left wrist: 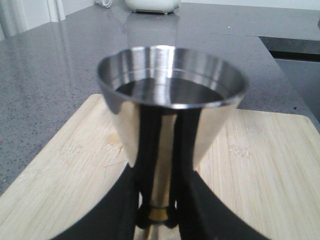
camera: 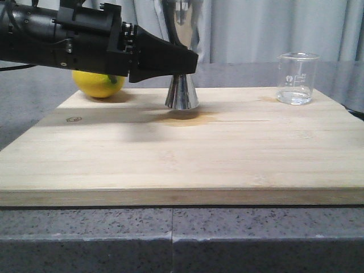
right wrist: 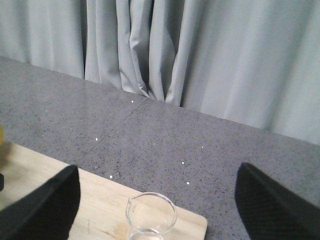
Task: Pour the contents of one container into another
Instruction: 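Lower the jigger onto the board with the left gripper and open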
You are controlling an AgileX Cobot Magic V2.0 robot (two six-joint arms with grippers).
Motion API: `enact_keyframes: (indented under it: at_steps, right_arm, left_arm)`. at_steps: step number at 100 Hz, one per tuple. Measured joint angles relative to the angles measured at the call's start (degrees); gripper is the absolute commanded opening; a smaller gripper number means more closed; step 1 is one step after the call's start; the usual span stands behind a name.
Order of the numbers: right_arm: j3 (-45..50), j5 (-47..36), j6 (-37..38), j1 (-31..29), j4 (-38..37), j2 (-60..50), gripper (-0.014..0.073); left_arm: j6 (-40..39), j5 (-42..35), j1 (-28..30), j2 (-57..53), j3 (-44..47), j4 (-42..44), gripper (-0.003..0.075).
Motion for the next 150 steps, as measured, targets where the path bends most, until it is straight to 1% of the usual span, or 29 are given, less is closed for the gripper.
enact_keyframes:
  at_steps: [22, 58, 73, 87, 109, 116, 123, 130, 137, 150]
  right_arm:
    - [0.0, 1.6, 0.0, 0.0, -1.4, 0.0, 0.0587]
    - [0.0, 1.6, 0.0, 0.0, -1.8, -0.1, 0.0586]
    - [0.0, 1.6, 0.0, 0.0, -2.0, -0.1, 0.0586]
    - [0.0, 1.6, 0.0, 0.0, -2.6, -0.1, 0.0586]
    - [0.0, 1.6, 0.1, 0.0, -3.1, -0.1, 0.0586]
    - [0.0, 1.6, 0.1, 0.0, -3.2, -0.1, 0.0586]
    - [0.0, 1.6, 0.1, 0.0, -3.3, -0.1, 0.0586]
    - [0.0, 1.6, 0.1, 0.0, -3.3, -0.1, 0.0586]
    - [0.0, 1.6, 0.1, 0.0, -3.3, -0.1, 0.0586]
    - [0.0, 1.6, 0.1, 0.0, -3.3, -0.1, 0.0586]
  left_arm:
    - [0.0, 0.0, 0.0, 0.0, 0.0, 0.0, 0.0059]
    - [0.1, 0.0, 0.0, 0.2, 0.0, 0.0, 0.0059]
    - [0.7, 0.0, 0.0, 2.0, -0.1, 0.0, 0.0059]
    - [0.7, 1.4, 0.0, 3.3, -0.3, -1.1, 0.0059]
    - [0.7, 1.4, 0.0, 3.3, -0.3, -1.3, 0.0060]
    - [0.8, 1.4, 0.0, 3.3, -0.3, -1.3, 0.0071]
    - [0.8, 1.4, 0.0, 3.3, -0.3, -1.3, 0.0106]
    - [0.8, 1.4, 0.0, 3.3, -0.3, -1.3, 0.0171]
    - [0.8, 1.4, 0.0, 3.3, -0.3, -1.3, 0.0263]
    - [0.8, 0.6, 0.0, 3.8, -0.3, -1.1, 0.0478]
